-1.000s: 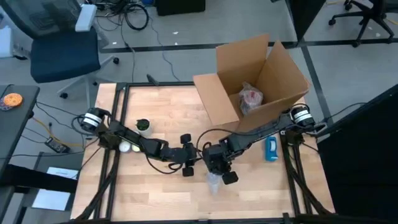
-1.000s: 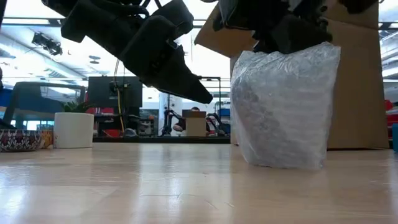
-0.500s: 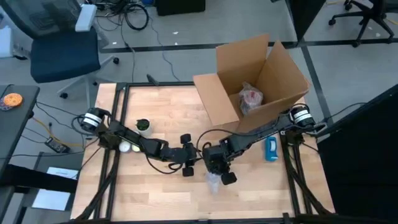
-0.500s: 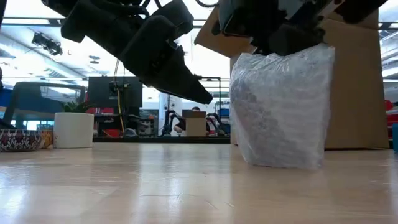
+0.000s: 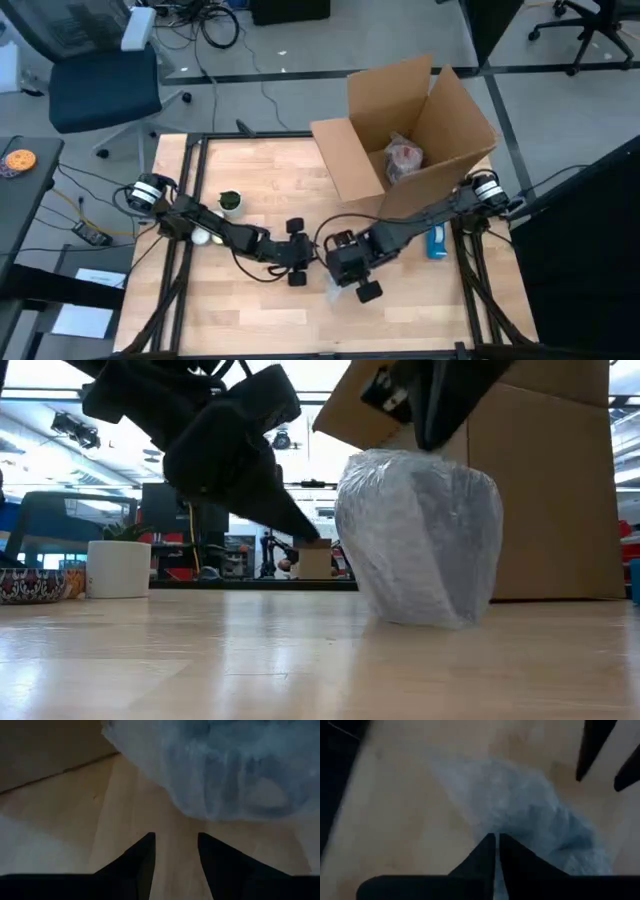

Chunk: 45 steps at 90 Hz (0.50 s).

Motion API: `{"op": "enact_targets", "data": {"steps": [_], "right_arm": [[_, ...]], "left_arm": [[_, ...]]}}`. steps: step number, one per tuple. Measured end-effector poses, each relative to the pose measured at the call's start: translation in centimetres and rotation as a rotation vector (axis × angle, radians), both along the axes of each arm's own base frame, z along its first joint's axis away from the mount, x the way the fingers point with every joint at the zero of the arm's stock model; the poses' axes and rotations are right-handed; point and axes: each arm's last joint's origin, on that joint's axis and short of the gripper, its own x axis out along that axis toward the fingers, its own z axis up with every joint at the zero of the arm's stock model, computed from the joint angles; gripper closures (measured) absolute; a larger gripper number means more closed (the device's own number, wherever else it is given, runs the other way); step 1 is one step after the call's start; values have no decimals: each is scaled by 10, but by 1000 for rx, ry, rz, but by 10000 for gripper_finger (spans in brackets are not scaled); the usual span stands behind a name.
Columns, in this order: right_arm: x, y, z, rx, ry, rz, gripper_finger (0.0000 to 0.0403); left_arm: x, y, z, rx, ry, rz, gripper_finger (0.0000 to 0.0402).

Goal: Wrap mug
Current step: Put the wrapped blue mug into the cardboard box

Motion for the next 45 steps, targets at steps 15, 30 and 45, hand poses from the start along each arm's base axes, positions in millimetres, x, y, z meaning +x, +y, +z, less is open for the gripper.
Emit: {"op": "enact_targets", "data": {"steps": [15, 30, 45], "right_arm": [[1, 3, 10, 33, -13, 9, 340], [-3, 0, -5, 30, 36, -29, 283], [-8, -9, -32, -20, 85, -103, 241]], "left_arm": [[-1, 1, -1, 10, 7, 12, 271], [-1, 1, -1, 9, 5, 16, 271], [-1, 1, -1, 9, 4, 17, 271]]}}
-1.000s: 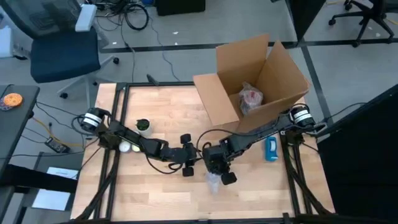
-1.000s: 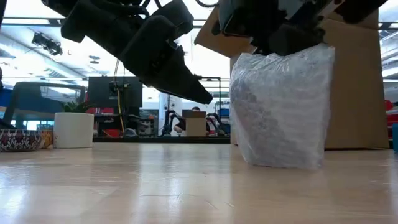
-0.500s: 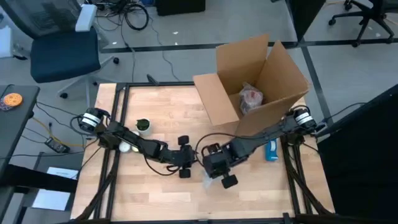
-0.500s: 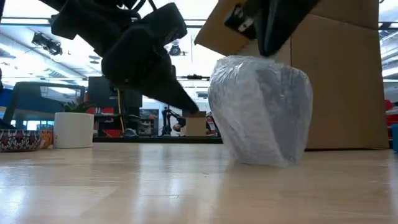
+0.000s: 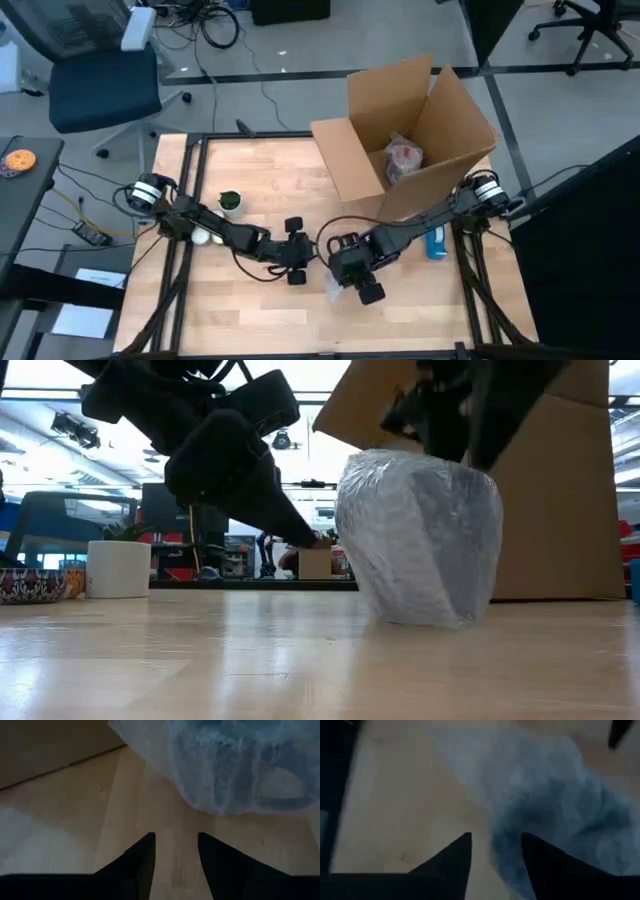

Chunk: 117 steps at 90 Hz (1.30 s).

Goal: Wrap mug
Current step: Put the wrapped blue mug into the cardboard box

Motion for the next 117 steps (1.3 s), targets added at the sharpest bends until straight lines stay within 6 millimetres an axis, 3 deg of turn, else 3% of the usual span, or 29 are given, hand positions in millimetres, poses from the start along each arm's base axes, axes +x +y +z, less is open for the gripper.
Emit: {"op": "enact_targets", "data": {"steps": [23, 45, 58, 72, 80, 91, 106, 117], "right_arm": [[0, -10, -41, 44, -61, -16, 215], [-3, -13, -50, 30, -72, -38, 229], [-2, -10, -48, 53, -63, -75, 277], [-1, -2, -43, 109, -50, -73, 377], [0, 7, -35, 161, -55, -85, 388], [0, 26, -6, 189, -47, -79, 397], [-6, 61, 76, 200, -216, -17, 400], [-19, 78, 135, 116, -411, 64, 401]], "left_arm": [[2, -1, -8, -12, 14, 17, 271], [5, -2, -16, -35, 8, 34, 271], [6, -2, -19, -32, 17, 33, 271], [6, -1, -19, -31, 19, 35, 271], [5, -1, -19, -34, 21, 37, 271], [6, -1, -19, -46, 16, 47, 271], [7, 1, -18, -32, 5, 42, 271], [10, 7, -16, -35, -19, 61, 271]]}}
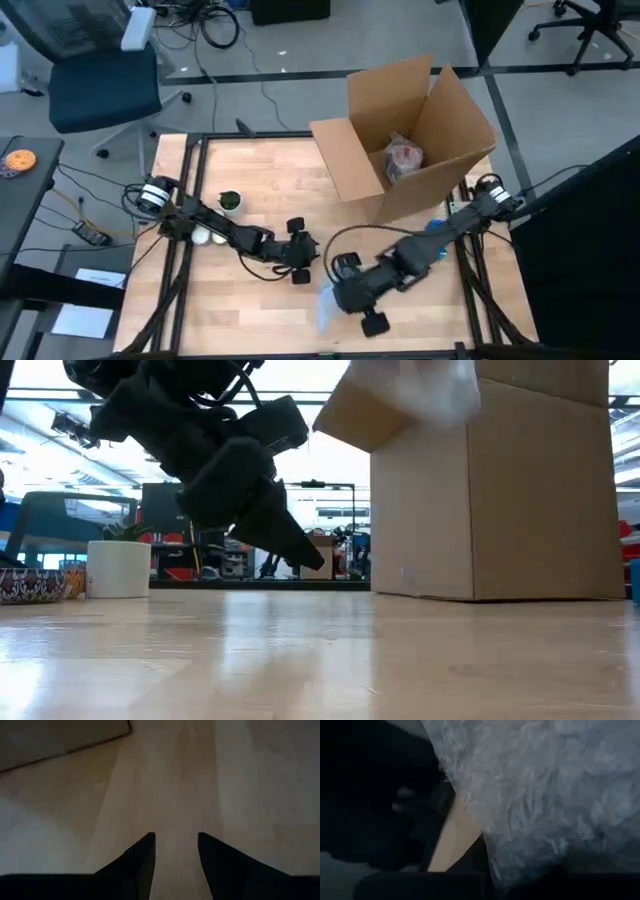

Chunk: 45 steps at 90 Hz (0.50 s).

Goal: Wrap mug
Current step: Put the wrapped blue mug into the cardboard box

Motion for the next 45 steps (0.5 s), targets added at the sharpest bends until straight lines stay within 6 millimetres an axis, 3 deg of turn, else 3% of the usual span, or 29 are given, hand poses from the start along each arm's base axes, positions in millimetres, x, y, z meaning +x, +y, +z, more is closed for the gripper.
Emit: {"op": "enact_targets", "data": {"steps": [10, 21, 31, 45], "right_arm": [[-15, -6, 49, -141, -179, -19, 401], [-25, -32, 89, -269, -319, -156, 402], [-35, -71, 120, -316, -396, -289, 402], [-50, -153, 154, -303, -475, -592, 403]], "left_arm": [[2, 3, 1, -3, -14, 12, 271], [2, 4, 1, -7, -13, 16, 271], [2, 4, 1, -8, -13, 15, 271], [2, 3, 1, -9, -13, 15, 271]]}}
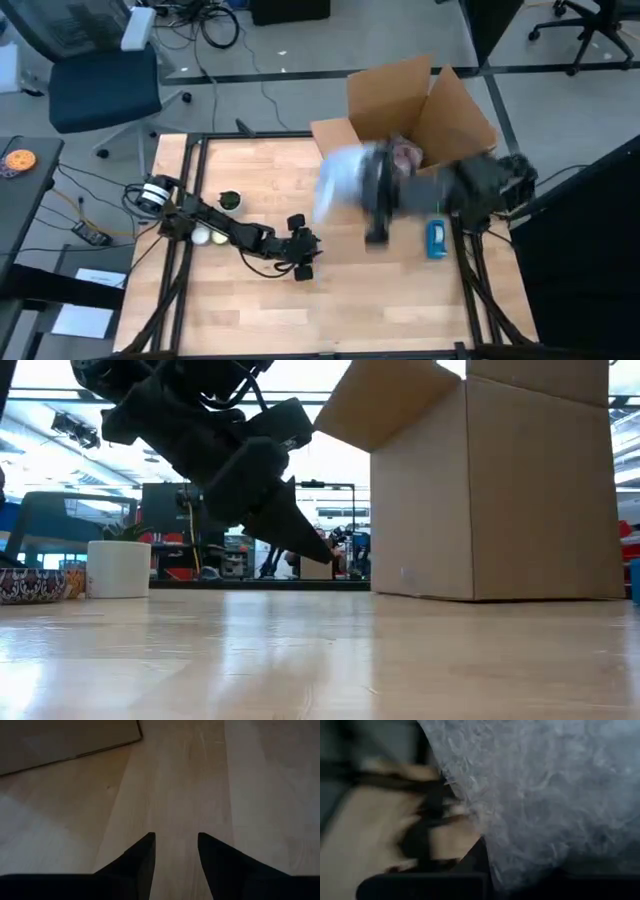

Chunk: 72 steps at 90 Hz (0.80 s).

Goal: Wrap mug
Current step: Put the wrapped blue mug into the cardboard box

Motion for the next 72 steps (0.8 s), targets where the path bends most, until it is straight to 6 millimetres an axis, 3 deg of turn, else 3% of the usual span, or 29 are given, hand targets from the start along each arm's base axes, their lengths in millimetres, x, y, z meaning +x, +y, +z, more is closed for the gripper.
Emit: {"op": "enact_targets", "data": {"steps": [15, 28, 39, 57, 72], "right_arm": [[-24, -88, 9, 218, -73, -282, 403], [-46, -146, -15, 515, 93, -466, 403], [-61, -178, -35, 648, 251, -607, 403], [-69, -216, -57, 959, 257, -563, 403], [-68, -234, -93, 1006, 372, -664, 402]], "left_arm": [[0, 0, 0, -8, -1, 6, 271], [0, 0, -1, -38, -2, 29, 271], [-1, 0, -2, -78, 2, 60, 271], [-7, -7, -7, -174, 81, 24, 271], [-12, -16, -9, -181, 106, 9, 271]]}}
